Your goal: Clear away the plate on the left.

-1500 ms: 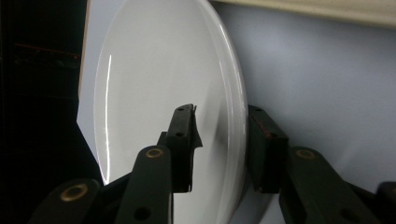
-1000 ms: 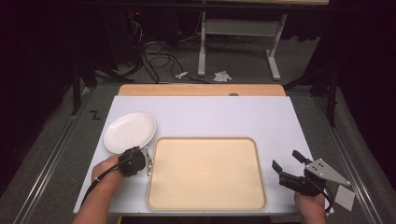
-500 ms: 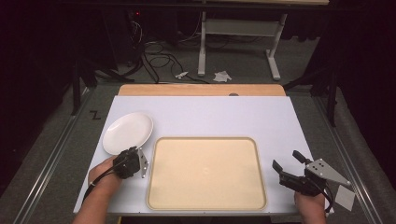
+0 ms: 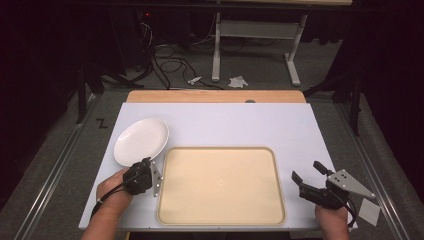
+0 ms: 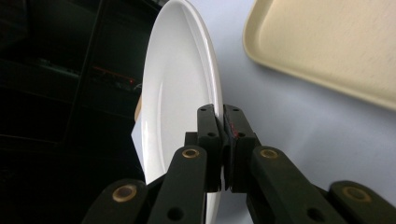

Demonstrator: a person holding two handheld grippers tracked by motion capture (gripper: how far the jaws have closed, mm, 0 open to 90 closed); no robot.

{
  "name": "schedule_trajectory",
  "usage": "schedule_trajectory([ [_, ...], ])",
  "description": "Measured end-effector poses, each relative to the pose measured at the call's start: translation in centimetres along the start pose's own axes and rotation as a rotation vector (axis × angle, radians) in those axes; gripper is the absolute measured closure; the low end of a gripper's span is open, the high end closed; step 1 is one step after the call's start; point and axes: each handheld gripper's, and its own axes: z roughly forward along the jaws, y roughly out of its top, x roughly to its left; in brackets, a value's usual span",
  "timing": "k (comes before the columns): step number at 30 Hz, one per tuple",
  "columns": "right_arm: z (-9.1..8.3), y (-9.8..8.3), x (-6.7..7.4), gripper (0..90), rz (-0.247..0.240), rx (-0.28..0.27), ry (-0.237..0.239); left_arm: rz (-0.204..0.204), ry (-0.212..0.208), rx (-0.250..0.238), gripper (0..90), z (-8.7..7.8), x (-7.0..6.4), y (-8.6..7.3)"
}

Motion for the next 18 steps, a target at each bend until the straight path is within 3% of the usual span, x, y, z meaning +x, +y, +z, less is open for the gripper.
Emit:
schedule_trajectory([
  [9,-0.1,0.1,0.2,16.2,-0.009,0.000,0.001,-0.002,0.009,-0.062,87.4,-2.0,0.1,1.1],
  [18,-0.1,0.1,0.3,16.2,-0.010,0.000,0.002,0.010,-0.005,-0.100,87.4,-2.7,-0.3,2.0],
])
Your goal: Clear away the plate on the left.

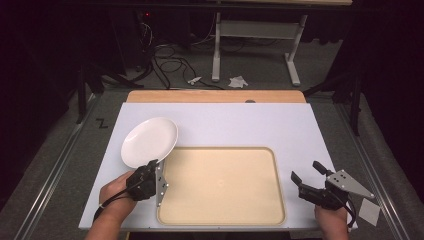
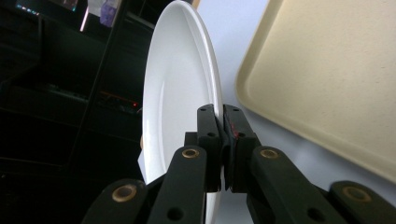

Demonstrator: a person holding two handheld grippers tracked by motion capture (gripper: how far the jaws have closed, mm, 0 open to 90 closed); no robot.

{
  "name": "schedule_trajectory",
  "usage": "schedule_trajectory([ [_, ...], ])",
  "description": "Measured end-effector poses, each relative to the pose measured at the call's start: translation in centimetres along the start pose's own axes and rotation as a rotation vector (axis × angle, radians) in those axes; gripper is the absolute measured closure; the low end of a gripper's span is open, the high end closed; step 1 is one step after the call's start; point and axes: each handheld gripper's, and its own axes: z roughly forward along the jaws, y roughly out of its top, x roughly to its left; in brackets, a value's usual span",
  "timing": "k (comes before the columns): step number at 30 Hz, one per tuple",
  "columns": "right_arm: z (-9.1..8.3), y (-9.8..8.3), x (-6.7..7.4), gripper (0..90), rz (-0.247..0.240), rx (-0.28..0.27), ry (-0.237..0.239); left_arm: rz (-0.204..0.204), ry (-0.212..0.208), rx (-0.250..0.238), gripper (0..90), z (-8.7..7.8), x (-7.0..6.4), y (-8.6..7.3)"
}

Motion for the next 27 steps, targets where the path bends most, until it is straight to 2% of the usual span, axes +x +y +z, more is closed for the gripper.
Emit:
schedule_trajectory([
  [8,0.0,0.0,-0.1,16.2,0.009,0.000,-0.007,0.007,-0.005,-0.047,87.4,-0.5,-0.5,1.1],
  [11,-0.1,0.1,-0.1,16.1,-0.006,-0.009,0.000,0.032,-0.007,-0.056,87.3,-0.8,-0.6,1.5],
  [17,0.3,0.0,0.0,16.2,-0.007,0.002,0.003,0.036,-0.012,-0.086,87.3,-1.1,-0.8,2.4],
  [27,0.1,0.0,0.1,16.2,-0.006,0.001,0.003,0.078,-0.034,-0.148,87.3,-2.0,-2.0,4.4],
])
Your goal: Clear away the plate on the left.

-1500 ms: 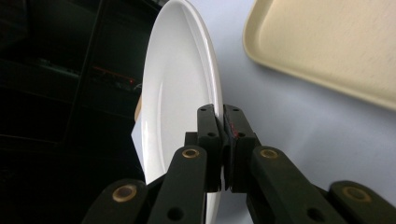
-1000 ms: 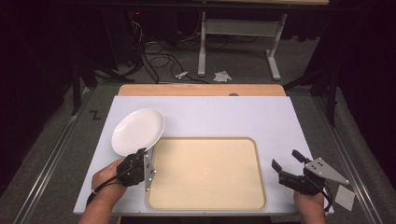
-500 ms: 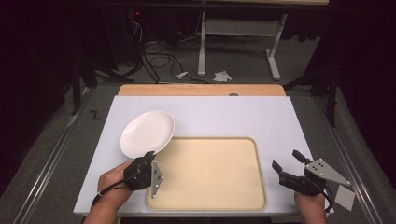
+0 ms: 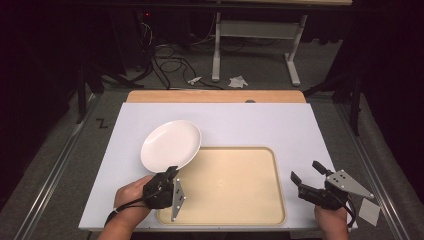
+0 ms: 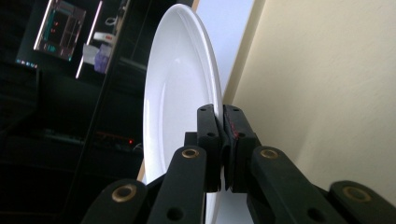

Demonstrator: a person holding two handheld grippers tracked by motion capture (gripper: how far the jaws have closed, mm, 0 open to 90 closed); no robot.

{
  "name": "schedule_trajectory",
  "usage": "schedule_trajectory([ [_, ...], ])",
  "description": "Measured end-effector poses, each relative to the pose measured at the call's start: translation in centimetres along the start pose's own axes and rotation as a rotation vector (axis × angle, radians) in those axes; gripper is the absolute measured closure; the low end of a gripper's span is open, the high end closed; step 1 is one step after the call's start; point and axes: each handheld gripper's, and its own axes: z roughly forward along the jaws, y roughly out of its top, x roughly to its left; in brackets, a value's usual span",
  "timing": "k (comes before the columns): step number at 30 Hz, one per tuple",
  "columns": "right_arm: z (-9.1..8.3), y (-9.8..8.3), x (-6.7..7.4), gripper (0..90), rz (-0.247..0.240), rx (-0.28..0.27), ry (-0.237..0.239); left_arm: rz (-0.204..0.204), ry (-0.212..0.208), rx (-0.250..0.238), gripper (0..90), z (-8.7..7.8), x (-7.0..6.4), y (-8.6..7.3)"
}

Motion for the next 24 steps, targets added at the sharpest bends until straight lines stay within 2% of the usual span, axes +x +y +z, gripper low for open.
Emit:
schedule_trajectory([
  [4,0.2,0.0,0.0,16.2,-0.007,0.001,0.000,0.027,-0.015,-0.027,87.3,-0.3,-0.6,1.1],
  [14,0.2,0.0,-0.1,16.2,0.002,0.002,-0.001,0.055,-0.065,-0.118,87.3,-0.8,-1.9,4.0],
  [24,0.2,-0.1,-0.1,16.2,0.001,0.000,0.001,0.093,-0.090,-0.165,87.3,-1.0,-3.1,6.1],
])
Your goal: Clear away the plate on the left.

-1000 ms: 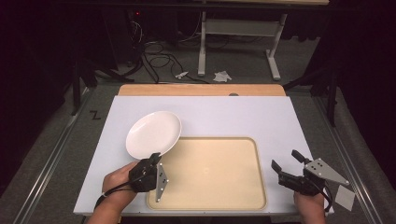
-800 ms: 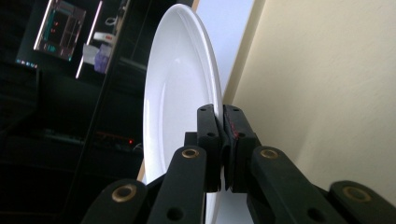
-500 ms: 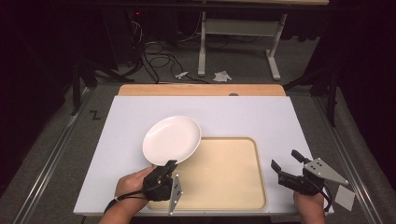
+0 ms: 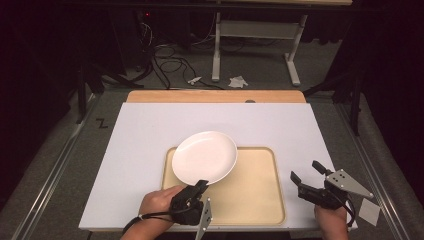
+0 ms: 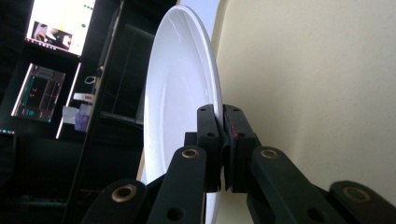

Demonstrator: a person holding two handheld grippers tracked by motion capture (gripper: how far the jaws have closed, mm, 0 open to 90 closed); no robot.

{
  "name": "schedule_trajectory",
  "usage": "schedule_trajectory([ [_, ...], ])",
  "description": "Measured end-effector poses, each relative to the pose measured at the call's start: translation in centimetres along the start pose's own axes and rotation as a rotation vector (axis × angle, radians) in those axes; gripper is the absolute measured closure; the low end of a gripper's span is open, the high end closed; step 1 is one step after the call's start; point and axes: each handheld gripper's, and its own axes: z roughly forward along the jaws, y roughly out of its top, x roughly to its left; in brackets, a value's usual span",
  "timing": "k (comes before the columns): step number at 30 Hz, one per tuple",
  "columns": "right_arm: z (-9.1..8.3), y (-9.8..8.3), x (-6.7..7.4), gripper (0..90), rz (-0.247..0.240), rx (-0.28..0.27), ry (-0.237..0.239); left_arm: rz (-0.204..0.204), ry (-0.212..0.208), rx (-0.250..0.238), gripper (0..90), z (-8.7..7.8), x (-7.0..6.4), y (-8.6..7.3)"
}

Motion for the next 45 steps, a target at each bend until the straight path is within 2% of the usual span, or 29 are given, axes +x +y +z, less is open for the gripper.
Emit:
schedule_trajectory([
  [14,0.0,0.0,0.0,16.2,-0.001,0.000,0.000,0.043,-0.026,-0.041,87.2,0.3,-1.1,1.6],
  [37,-0.1,0.0,0.0,16.2,-0.001,0.001,-0.001,0.096,-0.102,-0.015,87.1,1.7,-2.8,1.6],
  [45,-0.1,0.0,0.0,16.2,0.000,-0.001,-0.003,0.103,-0.114,-0.013,87.1,2.1,-3.1,1.6],
])
